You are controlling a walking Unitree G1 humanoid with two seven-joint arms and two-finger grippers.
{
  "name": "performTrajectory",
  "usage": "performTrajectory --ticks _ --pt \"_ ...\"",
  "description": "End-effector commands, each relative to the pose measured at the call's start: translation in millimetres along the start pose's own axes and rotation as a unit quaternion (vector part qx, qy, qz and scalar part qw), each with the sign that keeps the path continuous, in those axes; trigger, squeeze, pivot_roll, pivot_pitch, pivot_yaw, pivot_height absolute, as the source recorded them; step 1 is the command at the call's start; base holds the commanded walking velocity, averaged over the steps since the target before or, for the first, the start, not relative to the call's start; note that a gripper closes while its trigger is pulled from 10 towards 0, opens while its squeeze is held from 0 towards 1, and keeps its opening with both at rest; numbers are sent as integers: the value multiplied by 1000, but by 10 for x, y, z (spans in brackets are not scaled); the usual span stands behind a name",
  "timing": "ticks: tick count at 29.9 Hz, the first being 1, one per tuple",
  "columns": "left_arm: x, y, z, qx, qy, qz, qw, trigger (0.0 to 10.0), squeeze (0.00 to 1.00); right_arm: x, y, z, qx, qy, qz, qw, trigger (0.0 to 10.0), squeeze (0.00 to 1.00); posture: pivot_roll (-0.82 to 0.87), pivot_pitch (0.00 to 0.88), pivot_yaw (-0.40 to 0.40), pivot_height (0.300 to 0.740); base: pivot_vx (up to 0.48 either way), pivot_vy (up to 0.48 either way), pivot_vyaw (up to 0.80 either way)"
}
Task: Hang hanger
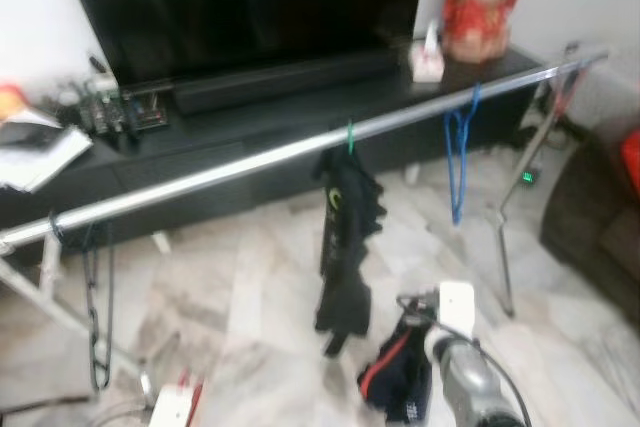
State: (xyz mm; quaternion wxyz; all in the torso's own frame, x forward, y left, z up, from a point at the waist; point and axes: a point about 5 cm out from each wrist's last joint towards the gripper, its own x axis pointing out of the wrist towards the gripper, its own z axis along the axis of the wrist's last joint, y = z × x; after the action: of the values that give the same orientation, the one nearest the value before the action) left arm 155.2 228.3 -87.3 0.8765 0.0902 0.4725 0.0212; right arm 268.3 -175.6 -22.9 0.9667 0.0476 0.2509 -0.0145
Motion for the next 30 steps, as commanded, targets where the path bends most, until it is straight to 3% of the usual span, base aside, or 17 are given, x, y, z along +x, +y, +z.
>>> performTrajectory --ticks 1,30 --pt "4 30 31 -4 -5 4 1000 10000 0 12 24 43 1 -11 3 1000 10000 0 16 0 3 740 -266 0 0" --pt "4 27 20 -3 -3 1 1000 10000 0 20 42 50 3 -8 10 1000 10000 0 20 0 4 740 -263 0 0"
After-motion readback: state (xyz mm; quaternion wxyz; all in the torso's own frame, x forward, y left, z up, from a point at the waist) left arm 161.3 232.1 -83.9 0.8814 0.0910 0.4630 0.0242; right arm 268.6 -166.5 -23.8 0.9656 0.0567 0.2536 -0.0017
